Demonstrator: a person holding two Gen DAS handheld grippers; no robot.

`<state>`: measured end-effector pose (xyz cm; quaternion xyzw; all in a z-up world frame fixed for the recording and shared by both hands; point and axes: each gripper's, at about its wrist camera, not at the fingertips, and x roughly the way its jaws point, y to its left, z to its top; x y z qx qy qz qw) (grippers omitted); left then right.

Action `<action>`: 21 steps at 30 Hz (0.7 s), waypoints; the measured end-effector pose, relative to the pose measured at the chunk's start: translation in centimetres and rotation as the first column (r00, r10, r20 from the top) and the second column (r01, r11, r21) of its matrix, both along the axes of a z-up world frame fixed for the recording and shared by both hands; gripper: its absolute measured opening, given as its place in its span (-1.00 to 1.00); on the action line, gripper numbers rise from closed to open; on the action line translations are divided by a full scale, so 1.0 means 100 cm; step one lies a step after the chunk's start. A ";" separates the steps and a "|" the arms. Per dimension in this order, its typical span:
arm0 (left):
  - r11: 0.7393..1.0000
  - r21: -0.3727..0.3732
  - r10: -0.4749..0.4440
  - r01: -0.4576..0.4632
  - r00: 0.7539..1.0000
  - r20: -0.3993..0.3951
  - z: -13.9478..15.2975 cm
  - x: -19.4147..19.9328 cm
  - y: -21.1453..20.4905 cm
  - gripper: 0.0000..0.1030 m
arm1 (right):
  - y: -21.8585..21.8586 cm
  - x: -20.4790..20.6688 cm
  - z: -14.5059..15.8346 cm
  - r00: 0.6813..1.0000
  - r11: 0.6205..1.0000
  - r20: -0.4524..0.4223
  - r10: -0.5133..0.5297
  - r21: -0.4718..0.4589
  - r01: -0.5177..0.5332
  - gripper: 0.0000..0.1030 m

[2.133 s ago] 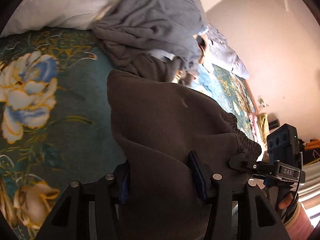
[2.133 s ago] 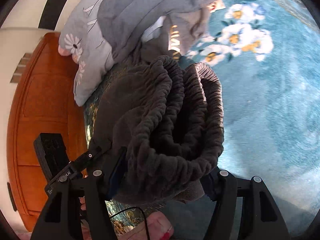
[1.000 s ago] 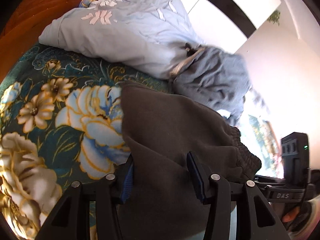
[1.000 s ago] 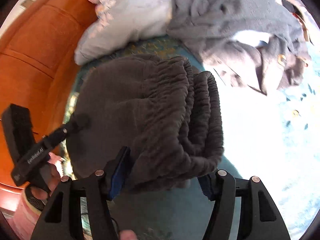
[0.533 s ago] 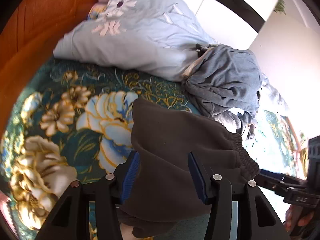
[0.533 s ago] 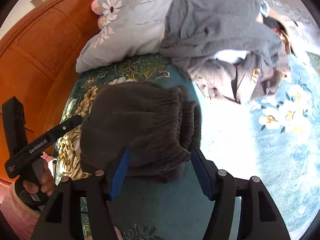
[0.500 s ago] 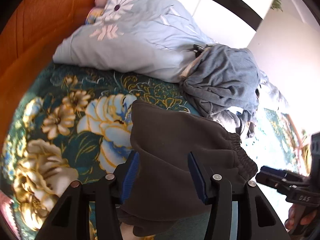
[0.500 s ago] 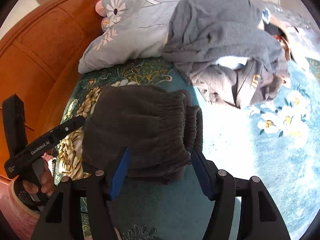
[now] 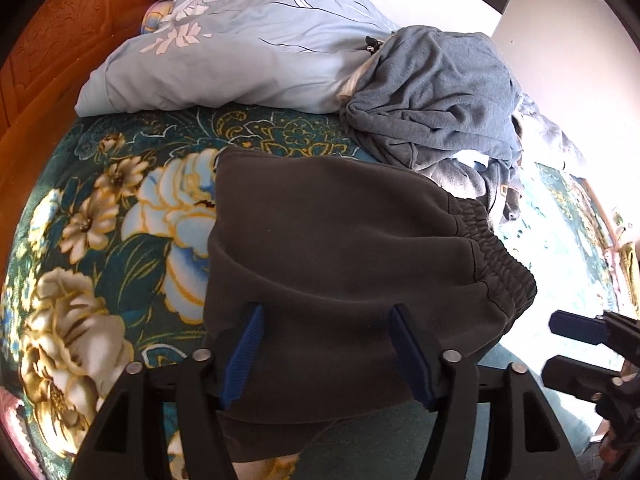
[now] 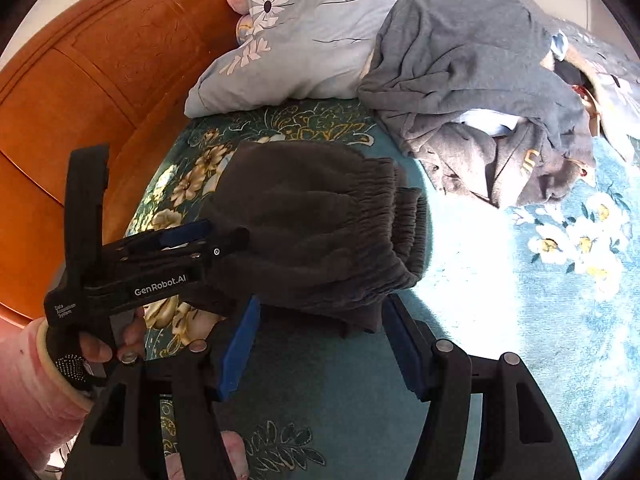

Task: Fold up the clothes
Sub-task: 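Open both grippers and release the folded sweatpants, then withdraw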

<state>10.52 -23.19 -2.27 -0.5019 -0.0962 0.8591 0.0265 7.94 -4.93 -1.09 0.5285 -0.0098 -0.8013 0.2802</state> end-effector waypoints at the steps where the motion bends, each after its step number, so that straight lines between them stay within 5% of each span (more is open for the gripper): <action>1: 1.000 -0.013 -0.002 0.002 1.000 0.003 0.000 -0.001 0.003 0.52 | 0.003 -0.001 0.000 1.000 1.000 0.001 -0.010 -0.002 0.010 0.27; 9: 0.999 -0.019 0.035 -0.034 0.999 0.035 0.001 0.005 0.014 0.59 | 0.028 0.007 -0.016 0.998 0.999 0.050 -0.027 0.034 0.025 0.61; 13: 0.999 -0.008 0.049 -0.049 0.998 0.041 0.001 0.023 0.020 0.88 | 0.028 0.011 -0.028 0.998 0.997 0.062 -0.006 0.081 0.001 0.88; 21: 0.999 -0.006 0.054 -0.053 0.989 0.136 -0.025 0.044 0.034 1.00 | 0.029 0.013 -0.035 0.999 0.996 0.046 -0.016 0.084 0.012 0.89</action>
